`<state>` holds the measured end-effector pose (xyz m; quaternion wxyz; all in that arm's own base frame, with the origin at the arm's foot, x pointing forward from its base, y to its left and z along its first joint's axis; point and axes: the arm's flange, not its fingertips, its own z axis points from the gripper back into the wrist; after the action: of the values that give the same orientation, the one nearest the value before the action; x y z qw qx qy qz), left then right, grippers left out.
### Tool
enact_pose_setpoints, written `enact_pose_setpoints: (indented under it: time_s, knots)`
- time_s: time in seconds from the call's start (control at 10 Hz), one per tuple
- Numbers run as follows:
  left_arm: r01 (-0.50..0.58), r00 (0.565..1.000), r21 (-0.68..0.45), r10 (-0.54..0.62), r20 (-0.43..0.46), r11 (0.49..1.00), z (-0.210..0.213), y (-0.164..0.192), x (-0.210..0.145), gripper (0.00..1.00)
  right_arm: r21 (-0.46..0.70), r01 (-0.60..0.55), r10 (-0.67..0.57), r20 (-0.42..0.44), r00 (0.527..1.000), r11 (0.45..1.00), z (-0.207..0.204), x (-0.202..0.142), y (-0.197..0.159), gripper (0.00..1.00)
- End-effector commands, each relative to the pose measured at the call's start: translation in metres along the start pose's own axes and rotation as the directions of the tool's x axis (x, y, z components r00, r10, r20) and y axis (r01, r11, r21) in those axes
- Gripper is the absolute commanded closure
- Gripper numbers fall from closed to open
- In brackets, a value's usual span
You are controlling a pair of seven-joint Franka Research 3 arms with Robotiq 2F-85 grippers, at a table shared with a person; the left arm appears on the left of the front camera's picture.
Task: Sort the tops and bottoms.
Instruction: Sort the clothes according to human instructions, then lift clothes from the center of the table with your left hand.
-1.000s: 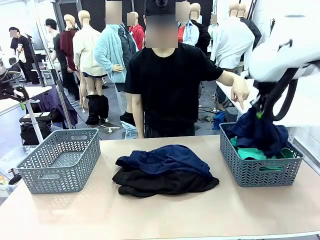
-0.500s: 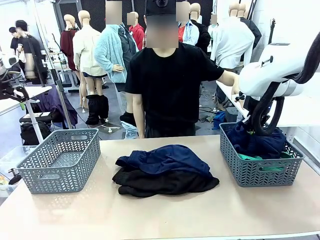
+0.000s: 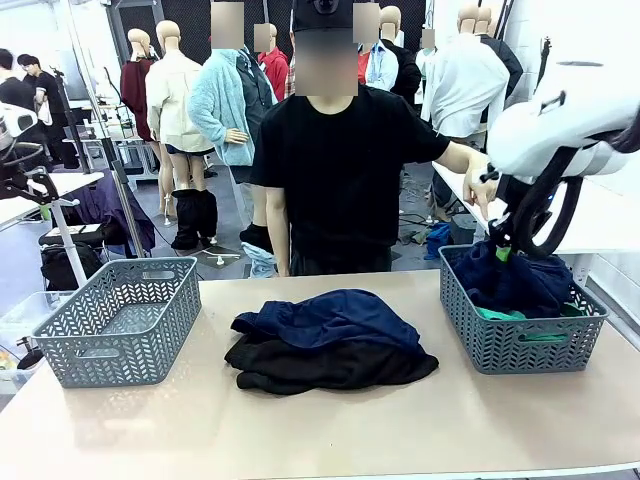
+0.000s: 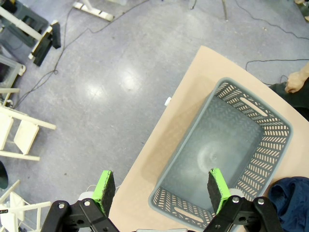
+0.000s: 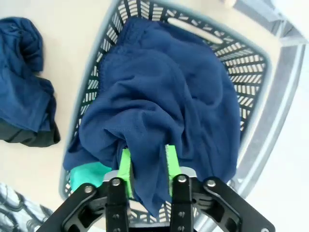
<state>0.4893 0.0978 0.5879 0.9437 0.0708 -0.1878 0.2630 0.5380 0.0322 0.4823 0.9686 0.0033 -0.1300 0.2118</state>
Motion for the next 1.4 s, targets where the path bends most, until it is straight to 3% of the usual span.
enact_pose_setpoints:
  time_s: [0.0,0.6,0.7,1.3]
  knots:
    - [-0.013,1.000,0.020,0.013,0.003,1.000,0.002,0.001,-0.002,0.00,-0.016,-0.011,0.012,0.043,0.999,1.000,0.008,-0.017,0.004,0.00]
    - [-0.013,1.000,0.020,0.013,0.003,1.000,0.002,0.001,-0.002,0.00,-0.074,-0.085,0.095,0.131,0.987,0.994,0.076,-0.028,0.009,0.00]
    - [-0.013,1.000,0.020,0.013,0.003,1.000,0.002,0.001,-0.002,0.00,-0.049,-0.040,0.045,0.104,0.994,0.998,0.066,-0.020,0.008,0.00]
    - [-0.013,1.000,0.020,0.013,0.003,1.000,0.002,0.001,-0.002,0.00,-0.049,-0.040,0.045,0.104,0.994,0.998,0.066,-0.020,0.008,0.00]
